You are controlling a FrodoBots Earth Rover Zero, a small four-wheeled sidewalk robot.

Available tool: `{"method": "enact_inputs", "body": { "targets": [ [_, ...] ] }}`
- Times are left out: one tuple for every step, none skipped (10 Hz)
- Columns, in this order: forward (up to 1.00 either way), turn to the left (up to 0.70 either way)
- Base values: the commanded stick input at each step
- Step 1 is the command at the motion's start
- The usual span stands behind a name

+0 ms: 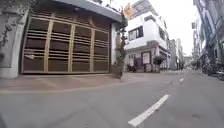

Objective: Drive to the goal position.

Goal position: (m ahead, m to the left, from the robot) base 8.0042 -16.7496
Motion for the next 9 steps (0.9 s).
{"method": "enact_inputs", "body": {
  "targets": [
    [1.00,-0.40],
    [1.00,-0.40],
    [1.00,-0.40],
    [1.00,-0.40],
    [1.00,-0.40],
    [1.00,-0.40],
    [1.00,-0.40],
    [1.00,-0.40],
    [1.00,-0.40]
  ]
}}
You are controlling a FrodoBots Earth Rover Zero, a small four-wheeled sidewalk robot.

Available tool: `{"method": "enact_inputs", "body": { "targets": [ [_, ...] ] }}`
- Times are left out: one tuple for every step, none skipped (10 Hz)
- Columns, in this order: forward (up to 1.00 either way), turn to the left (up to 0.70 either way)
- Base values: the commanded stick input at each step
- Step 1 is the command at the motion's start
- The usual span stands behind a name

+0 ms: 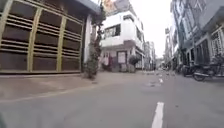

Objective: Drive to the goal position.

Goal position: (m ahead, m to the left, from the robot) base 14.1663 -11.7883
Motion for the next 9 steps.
{"method": "enact_inputs", "body": {
  "targets": [
    [1.00,-0.40],
    [1.00,-0.40],
    [1.00,-0.40],
    [1.00,-0.40],
    [1.00,-0.40],
    [1.00,-0.40],
    [1.00,-0.40],
    [1.00,-0.15],
    [1.00,0.00]
  ]
}}
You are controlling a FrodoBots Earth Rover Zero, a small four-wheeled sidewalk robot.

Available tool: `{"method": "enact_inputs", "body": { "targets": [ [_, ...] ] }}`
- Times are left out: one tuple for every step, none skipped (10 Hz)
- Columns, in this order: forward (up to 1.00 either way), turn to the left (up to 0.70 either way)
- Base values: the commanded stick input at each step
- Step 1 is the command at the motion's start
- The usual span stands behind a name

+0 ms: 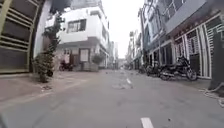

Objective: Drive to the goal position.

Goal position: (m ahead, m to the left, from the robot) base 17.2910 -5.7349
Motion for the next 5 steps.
{"method": "enact_inputs", "body": {
  "targets": [
    [1.00,0.00],
    [1.00,0.00],
    [1.00,0.00],
    [1.00,0.00],
    [1.00,0.00]
  ]
}}
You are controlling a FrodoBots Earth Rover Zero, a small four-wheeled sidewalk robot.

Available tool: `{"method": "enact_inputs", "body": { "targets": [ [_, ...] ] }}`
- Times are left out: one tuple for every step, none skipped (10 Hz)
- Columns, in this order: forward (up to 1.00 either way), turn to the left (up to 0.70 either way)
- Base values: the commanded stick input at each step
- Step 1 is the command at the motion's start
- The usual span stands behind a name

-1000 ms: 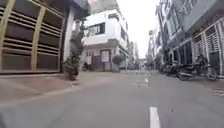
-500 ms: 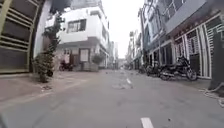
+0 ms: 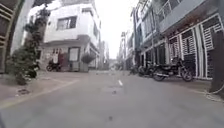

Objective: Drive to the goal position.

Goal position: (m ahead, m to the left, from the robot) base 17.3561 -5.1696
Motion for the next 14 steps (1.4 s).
{"method": "enact_inputs", "body": {
  "targets": [
    [1.00,0.00],
    [1.00,0.00],
    [1.00,0.00],
    [1.00,0.00],
    [1.00,0.00],
    [1.00,0.00],
    [1.00,0.00],
    [1.00,0.16],
    [1.00,0.38],
    [1.00,0.40],
    [1.00,0.40],
    [1.00,0.40],
    [1.00,0.00],
    [1.00,0.00]
  ]
}}
